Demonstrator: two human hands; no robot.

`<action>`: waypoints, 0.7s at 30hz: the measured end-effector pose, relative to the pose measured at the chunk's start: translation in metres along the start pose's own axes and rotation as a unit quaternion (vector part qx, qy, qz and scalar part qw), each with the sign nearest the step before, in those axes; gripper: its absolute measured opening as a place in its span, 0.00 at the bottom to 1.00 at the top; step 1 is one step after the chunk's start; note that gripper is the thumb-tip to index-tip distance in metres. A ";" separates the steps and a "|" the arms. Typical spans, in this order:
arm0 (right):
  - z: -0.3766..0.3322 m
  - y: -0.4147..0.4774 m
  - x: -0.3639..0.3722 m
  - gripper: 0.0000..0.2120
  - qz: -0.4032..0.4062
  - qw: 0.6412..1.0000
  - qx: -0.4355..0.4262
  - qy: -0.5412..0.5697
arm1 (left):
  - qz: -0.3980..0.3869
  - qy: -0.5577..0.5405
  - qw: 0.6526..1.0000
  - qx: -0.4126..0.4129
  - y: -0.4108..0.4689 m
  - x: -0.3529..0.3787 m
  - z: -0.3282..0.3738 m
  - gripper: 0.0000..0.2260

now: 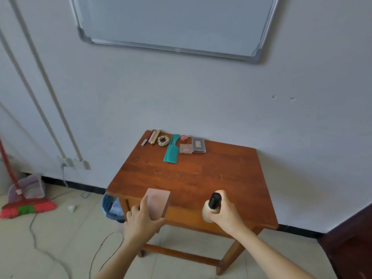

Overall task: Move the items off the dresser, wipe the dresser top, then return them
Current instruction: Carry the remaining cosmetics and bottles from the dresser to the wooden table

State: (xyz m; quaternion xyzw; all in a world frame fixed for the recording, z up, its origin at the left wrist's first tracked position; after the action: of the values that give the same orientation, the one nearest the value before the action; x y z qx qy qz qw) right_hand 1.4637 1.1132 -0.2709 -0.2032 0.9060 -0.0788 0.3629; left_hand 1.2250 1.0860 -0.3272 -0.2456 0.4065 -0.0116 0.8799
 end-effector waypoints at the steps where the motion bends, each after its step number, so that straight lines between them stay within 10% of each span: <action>1: 0.008 0.011 -0.015 0.11 0.003 1.000 -0.002 0.002 | 0.002 0.004 1.000 -0.002 0.013 0.004 0.018 0.39; 21: 0.122 0.106 -0.190 0.14 0.122 0.990 0.041 0.063 | -0.056 0.061 0.996 0.035 0.174 0.097 0.268 0.37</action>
State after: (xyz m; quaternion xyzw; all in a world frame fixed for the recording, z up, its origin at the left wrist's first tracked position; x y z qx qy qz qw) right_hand 1.6393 1.2903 -0.2711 -0.0704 0.9412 -0.0833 0.3198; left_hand 1.4516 1.3306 -0.3258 -0.2361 0.4448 -0.0897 0.8593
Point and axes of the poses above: each hand's wrist, its own y-axis towards the middle knuckle, its own x-axis out of the palm, z = x × y, the point moved 7 cm from there along y, towards the middle knuckle, and after that the axes turned 14 degrees about -z, right-handed, at the moved point
